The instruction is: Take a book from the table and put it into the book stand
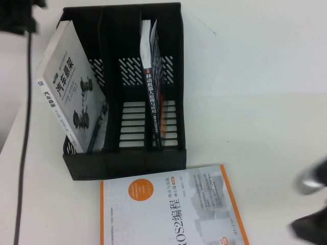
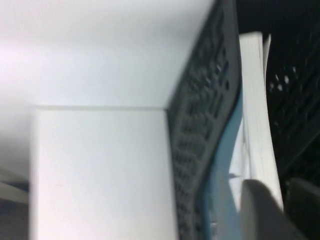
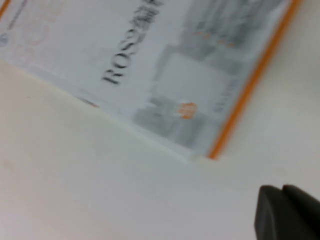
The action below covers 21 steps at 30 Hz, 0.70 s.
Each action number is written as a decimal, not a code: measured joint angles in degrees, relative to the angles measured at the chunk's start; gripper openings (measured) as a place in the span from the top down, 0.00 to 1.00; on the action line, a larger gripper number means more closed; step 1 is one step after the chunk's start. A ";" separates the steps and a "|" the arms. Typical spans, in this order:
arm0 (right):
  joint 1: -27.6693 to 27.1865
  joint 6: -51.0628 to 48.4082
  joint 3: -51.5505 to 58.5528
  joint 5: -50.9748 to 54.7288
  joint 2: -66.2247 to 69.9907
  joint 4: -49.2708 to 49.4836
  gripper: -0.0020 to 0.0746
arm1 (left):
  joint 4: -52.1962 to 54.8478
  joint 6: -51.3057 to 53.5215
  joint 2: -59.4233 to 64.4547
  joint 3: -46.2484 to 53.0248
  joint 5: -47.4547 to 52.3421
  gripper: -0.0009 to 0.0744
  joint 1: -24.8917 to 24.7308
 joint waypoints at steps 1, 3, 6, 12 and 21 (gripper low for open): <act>0.00 3.13 -0.44 1.95 -2.97 -4.30 0.97 | 1.70 0.00 -1.65 0.00 0.00 0.85 0.00; 0.00 10.60 -0.88 5.42 -8.53 -13.68 0.97 | 4.19 0.00 -5.03 0.00 0.38 0.92 0.00; 0.00 21.01 -0.99 10.18 -18.28 -26.44 0.97 | 5.38 2.16 -9.52 -0.09 2.38 0.97 0.00; 0.00 30.43 -0.99 14.94 -34.28 -37.99 0.97 | -0.67 8.10 -17.90 3.59 4.49 0.99 0.00; 0.00 38.19 4.95 14.83 -42.89 -38.62 0.97 | -11.74 13.60 -38.15 36.90 -12.24 0.99 0.00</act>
